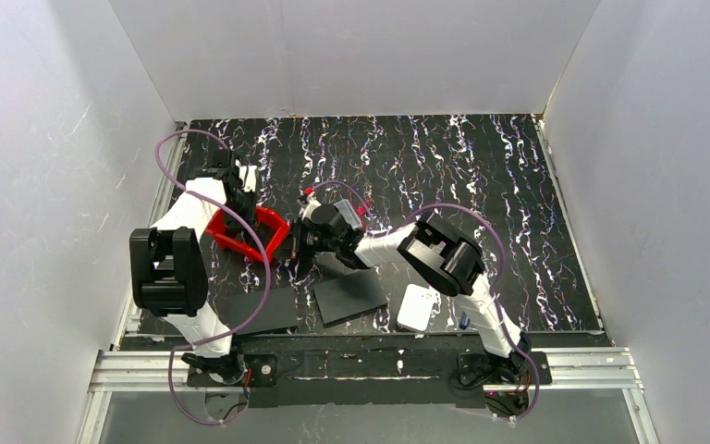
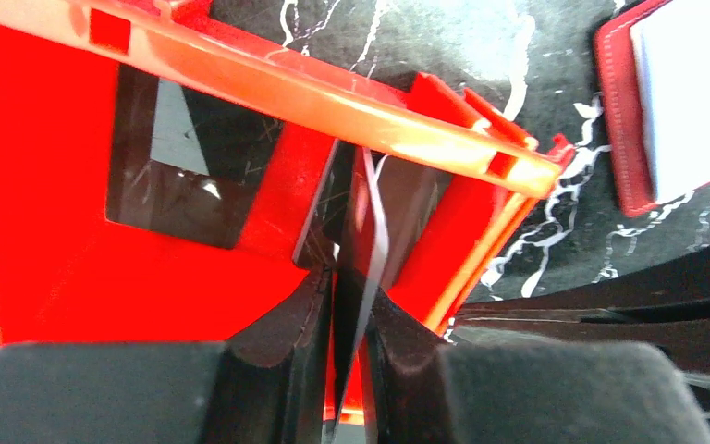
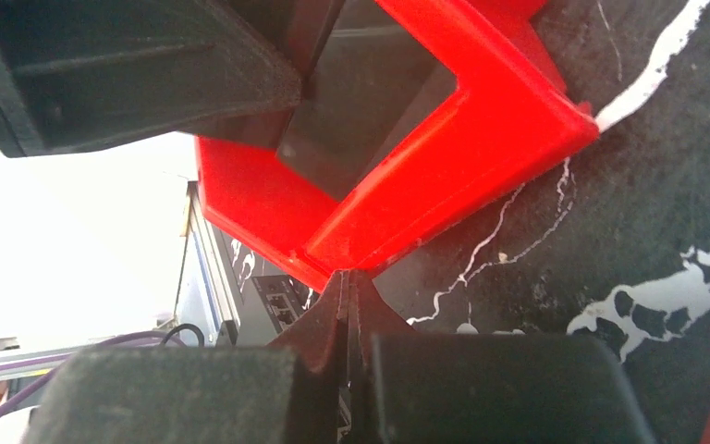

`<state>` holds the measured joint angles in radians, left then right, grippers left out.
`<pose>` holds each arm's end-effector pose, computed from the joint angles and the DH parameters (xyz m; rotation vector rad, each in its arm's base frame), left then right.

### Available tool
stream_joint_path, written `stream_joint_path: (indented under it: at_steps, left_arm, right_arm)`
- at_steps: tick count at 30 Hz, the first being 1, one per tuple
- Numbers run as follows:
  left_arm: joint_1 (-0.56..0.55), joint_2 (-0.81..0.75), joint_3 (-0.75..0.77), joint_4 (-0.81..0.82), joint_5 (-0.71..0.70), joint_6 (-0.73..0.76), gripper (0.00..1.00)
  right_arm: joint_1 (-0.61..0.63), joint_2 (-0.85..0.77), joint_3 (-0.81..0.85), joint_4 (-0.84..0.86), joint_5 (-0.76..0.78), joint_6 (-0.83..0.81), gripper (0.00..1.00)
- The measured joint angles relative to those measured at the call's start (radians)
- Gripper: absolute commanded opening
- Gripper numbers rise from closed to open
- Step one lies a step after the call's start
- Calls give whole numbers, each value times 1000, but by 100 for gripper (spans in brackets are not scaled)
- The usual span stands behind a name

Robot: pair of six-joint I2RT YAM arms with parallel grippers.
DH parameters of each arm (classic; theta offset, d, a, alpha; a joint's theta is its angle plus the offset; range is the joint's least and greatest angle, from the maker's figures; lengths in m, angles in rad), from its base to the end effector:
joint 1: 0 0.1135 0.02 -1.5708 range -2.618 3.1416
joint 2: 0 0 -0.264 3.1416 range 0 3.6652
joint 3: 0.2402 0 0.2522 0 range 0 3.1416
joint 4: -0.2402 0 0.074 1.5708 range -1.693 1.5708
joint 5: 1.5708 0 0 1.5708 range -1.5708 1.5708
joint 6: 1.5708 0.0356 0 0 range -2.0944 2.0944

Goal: Put the credit cards into the card holder
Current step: Pick up the credit card from the storage box.

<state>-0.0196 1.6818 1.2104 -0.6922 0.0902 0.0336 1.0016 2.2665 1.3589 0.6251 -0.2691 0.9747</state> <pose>0.3380 -0.0098 0.2176 0.0981 2.7298 -0.1193 0.2568 0.4190 0.1299 -0.2499 2.1679 1.5232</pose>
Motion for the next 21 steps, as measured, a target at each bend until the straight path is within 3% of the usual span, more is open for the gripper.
stream_joint_path:
  at_steps: [7,10,21]
  left_arm:
    - [8,-26,31,-38,23,-50,5]
    - [11,-35,40,-51,28,-62,0]
    - [63,-119,48,-72,-8,-69,0]
  right_arm:
    - [-8,0,68,-87,-26,-48,18]
    - [-13,0,97,-110,-39,-66,22]
    - [-44,-1,134,-263,-51,-172,34]
